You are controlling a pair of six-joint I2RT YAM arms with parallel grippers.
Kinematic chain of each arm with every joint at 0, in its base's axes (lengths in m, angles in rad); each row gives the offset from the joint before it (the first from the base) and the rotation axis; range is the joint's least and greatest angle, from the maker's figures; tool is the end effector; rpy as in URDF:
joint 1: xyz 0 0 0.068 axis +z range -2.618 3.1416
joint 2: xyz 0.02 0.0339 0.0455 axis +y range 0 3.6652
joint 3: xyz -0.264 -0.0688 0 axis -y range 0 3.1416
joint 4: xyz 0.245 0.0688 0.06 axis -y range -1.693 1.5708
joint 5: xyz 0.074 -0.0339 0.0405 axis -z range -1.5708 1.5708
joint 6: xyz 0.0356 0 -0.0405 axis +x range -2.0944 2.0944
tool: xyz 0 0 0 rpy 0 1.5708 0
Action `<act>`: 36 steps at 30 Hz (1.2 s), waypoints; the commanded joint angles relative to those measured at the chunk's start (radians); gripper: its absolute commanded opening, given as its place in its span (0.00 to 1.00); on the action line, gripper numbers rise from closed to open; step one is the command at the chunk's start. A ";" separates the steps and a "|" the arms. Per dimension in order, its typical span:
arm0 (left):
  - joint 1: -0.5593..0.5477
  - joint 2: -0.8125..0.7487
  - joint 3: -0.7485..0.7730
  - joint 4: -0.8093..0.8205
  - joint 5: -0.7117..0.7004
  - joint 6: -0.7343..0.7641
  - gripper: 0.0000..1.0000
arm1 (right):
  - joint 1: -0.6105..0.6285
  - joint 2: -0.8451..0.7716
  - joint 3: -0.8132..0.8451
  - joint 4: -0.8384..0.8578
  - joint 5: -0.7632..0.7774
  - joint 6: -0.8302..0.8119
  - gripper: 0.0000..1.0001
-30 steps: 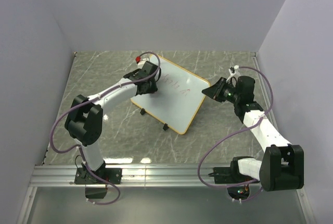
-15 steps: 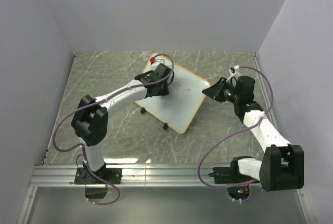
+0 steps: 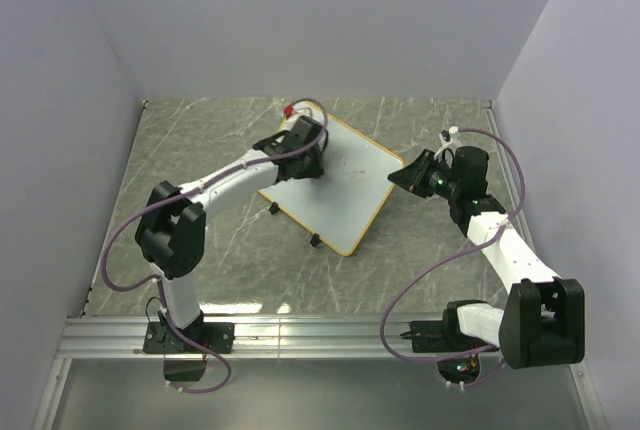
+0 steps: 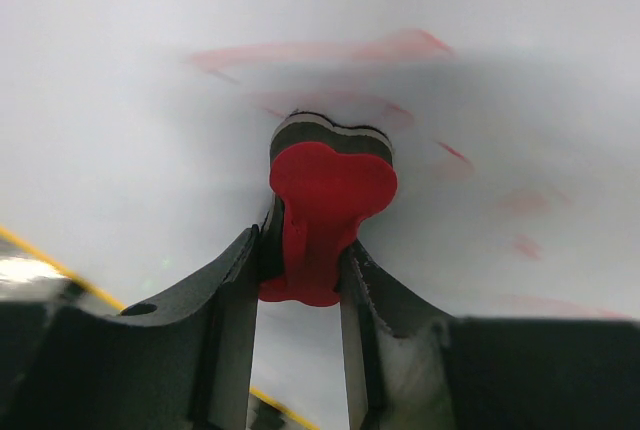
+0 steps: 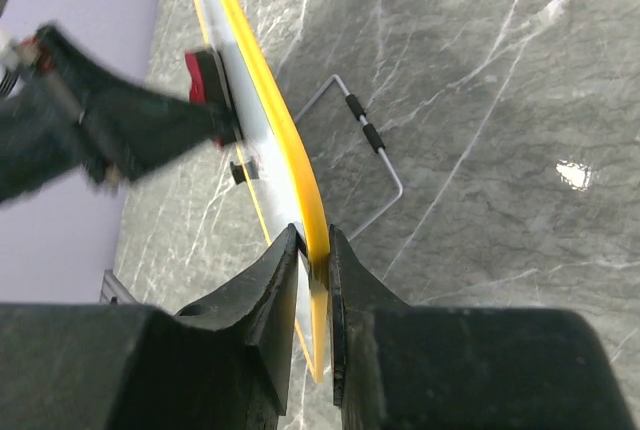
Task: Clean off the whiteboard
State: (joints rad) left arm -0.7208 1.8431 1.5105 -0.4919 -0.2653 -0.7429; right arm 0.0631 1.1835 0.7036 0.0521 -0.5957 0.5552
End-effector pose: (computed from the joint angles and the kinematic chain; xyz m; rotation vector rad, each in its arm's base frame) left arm 0.3185 -0.2674 0.2649 -0.1512 2.3880 -0.3879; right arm 0.2577 0.0363 0.2551 0.1051 2.0540 0.9848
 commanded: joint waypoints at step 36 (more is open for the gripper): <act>0.121 0.120 0.288 -0.066 0.198 0.177 0.00 | 0.044 0.002 0.045 -0.017 -0.001 -0.046 0.00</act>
State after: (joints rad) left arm -0.6697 1.9629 1.7958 -0.5262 -0.0650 -0.5915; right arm 0.0830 1.1820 0.7071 0.0410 -0.6056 0.5522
